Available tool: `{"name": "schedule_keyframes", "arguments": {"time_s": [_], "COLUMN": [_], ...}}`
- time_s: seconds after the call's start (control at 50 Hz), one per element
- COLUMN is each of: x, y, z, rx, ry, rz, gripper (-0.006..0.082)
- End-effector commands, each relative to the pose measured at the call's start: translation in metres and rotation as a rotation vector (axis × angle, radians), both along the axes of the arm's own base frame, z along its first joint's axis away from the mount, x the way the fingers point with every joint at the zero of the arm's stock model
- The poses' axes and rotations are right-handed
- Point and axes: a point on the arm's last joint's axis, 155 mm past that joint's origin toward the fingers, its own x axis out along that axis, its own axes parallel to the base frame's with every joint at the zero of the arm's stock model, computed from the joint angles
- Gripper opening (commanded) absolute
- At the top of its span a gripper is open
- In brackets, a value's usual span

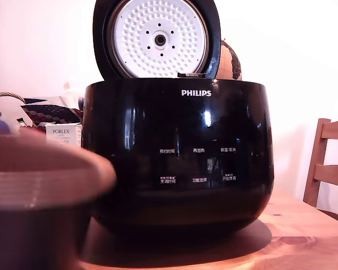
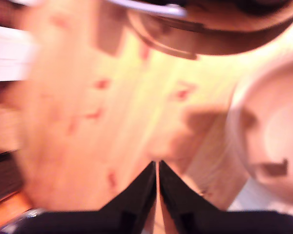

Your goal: Pick up the metallic pot next to the rice cooker

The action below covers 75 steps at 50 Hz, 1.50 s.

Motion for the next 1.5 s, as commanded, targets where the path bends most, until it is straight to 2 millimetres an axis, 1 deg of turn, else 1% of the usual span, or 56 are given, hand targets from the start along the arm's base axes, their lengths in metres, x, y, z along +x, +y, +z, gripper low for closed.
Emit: {"name": "schedule_keyframes", "arguments": {"time_s": [0.0, 0.18, 0.32, 0.5, 0.52, 0.6, 0.8, 1.02, 1.16, 1.32, 1.34, 1.38, 1.42, 1.48], "x": [-0.003, 0.000, -0.001, -0.006, -0.006, -0.008, -0.016, -0.017, -0.021, -0.030, -0.031, -0.031, -0.031, -0.028], "y": [0.003, 0.007, 0.007, -0.001, -0.002, -0.005, -0.019, -0.021, -0.019, -0.009, -0.008, -0.007, -0.006, -0.006], "z": [0.000, 0.000, -0.001, -0.003, -0.003, -0.004, -0.004, -0.006, -0.015, -0.038, -0.040, -0.044, -0.047, -0.051], "rx": [-0.011, -0.012, -0.039, -0.108, -0.126, -0.142, -0.221, -0.265, -0.271, -0.227, -0.213, -0.209, -0.200, -0.197], "ry": [0.000, 0.000, 0.015, 0.057, 0.061, 0.072, 0.123, 0.157, 0.197, 0.256, 0.259, 0.267, 0.268, 0.265], "rz": [0.015, 0.035, 0.056, 0.066, 0.102, 0.099, 0.098, 0.124, 0.143, 0.138, 0.101, 0.105, 0.079, 0.068], "gripper": [-0.0024, -0.0024, -0.0024, -0.0024, -0.0024, -0.0024, -0.0024, -0.0024, -0.0024, -0.0024, -0.0024, -0.0022, 0.0008, 0.0097]}}
